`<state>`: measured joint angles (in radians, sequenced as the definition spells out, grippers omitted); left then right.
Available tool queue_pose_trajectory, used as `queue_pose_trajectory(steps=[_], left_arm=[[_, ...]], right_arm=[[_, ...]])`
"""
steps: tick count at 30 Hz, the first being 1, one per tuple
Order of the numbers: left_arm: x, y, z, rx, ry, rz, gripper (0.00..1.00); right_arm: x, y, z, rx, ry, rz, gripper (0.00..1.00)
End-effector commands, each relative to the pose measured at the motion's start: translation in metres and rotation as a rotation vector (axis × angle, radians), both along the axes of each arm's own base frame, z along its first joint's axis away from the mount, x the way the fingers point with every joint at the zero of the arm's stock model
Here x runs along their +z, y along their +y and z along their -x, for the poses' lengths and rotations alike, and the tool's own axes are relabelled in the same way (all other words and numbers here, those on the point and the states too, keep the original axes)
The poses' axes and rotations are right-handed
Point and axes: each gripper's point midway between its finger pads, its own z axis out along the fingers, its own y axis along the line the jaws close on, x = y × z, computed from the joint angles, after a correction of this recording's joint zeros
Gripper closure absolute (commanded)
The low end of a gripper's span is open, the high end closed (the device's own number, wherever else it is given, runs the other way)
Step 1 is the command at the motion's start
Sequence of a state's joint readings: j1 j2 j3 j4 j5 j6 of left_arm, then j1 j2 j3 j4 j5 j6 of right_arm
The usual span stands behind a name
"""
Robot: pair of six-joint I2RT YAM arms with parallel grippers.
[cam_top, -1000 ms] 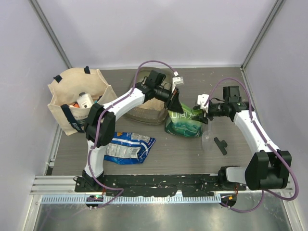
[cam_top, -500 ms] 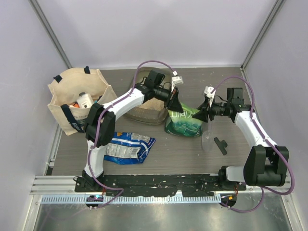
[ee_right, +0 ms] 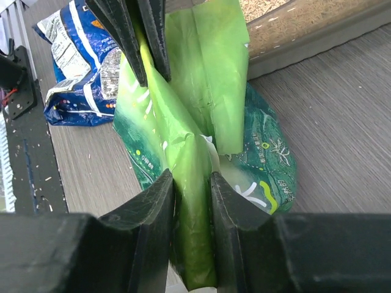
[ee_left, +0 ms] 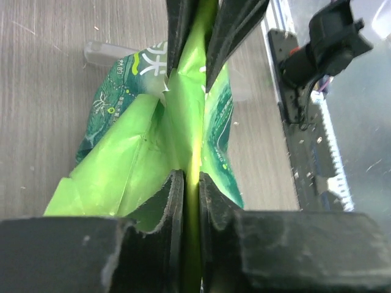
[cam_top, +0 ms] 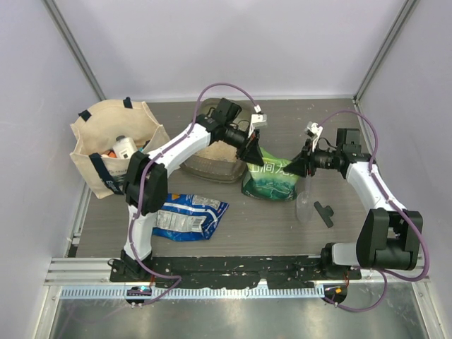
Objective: Fill the litter box with clean litter
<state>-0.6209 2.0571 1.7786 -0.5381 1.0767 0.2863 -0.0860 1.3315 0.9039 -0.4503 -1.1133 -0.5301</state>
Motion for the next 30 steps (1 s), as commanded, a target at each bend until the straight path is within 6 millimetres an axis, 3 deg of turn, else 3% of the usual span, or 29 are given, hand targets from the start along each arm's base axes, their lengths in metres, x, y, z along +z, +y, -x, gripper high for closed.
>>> queue_pose_trajectory(steps=[1, 4, 10, 11, 12, 13, 14, 15, 16, 18, 19, 21, 22, 23, 30], left_arm=[[-0.013, 0.028, 0.014, -0.059, 0.08, -0.097, 0.94], [-0.015, 0.038, 0.012, -0.054, 0.068, -0.134, 1.0], [-0.012, 0.05, 0.012, -0.058, 0.075, -0.172, 0.99], [-0.007, 0.046, 0.009, -0.05, 0.063, -0.149, 0.92], [0.0, 0.04, 0.006, -0.031, 0.043, -0.124, 0.74], [0.005, 0.039, 0.008, -0.011, 0.022, -0.105, 0.68], [0.02, 0.018, -0.01, 0.007, -0.127, -0.008, 0.64], [0.024, 0.01, -0.009, 0.03, -0.122, 0.009, 0.54], [0.022, 0.001, -0.008, 0.025, -0.147, 0.027, 0.51], [0.023, -0.023, 0.005, -0.038, -0.163, 0.057, 0.49], [0.033, -0.034, 0.004, -0.059, -0.178, 0.08, 0.49], [0.012, -0.048, 0.01, -0.1, -0.114, 0.055, 0.49], [0.018, -0.055, 0.006, -0.107, -0.132, 0.072, 0.5], [0.009, -0.059, 0.005, -0.112, -0.122, 0.064, 0.51], [0.003, -0.073, 0.001, -0.139, -0.137, 0.08, 0.66]], right_arm=[[0.042, -0.005, -0.019, -0.039, -0.036, -0.059, 0.88], [0.043, -0.006, -0.018, -0.051, -0.002, -0.08, 0.98], [0.048, -0.003, -0.014, -0.026, 0.027, -0.111, 0.99], [0.046, -0.002, -0.01, -0.015, 0.04, -0.108, 0.98], [0.045, -0.001, -0.01, -0.011, 0.045, -0.109, 0.99], [0.045, -0.001, -0.01, -0.009, 0.044, -0.108, 0.98], [0.044, -0.001, -0.01, -0.009, 0.039, -0.108, 0.99], [0.041, 0.0, -0.009, -0.007, 0.046, -0.11, 0.99], [0.039, 0.0, -0.008, -0.005, 0.05, -0.111, 0.98], [0.036, 0.0, -0.006, 0.003, 0.044, -0.107, 0.98], [0.036, 0.0, -0.005, 0.006, 0.042, -0.106, 0.99], [0.035, 0.0, -0.003, 0.02, 0.023, -0.088, 0.99], [0.035, 0.0, -0.001, 0.028, 0.016, -0.08, 0.99], [0.031, 0.0, 0.006, 0.037, 0.044, -0.076, 0.99], [0.025, 0.0, 0.016, 0.058, 0.058, -0.074, 0.99]])
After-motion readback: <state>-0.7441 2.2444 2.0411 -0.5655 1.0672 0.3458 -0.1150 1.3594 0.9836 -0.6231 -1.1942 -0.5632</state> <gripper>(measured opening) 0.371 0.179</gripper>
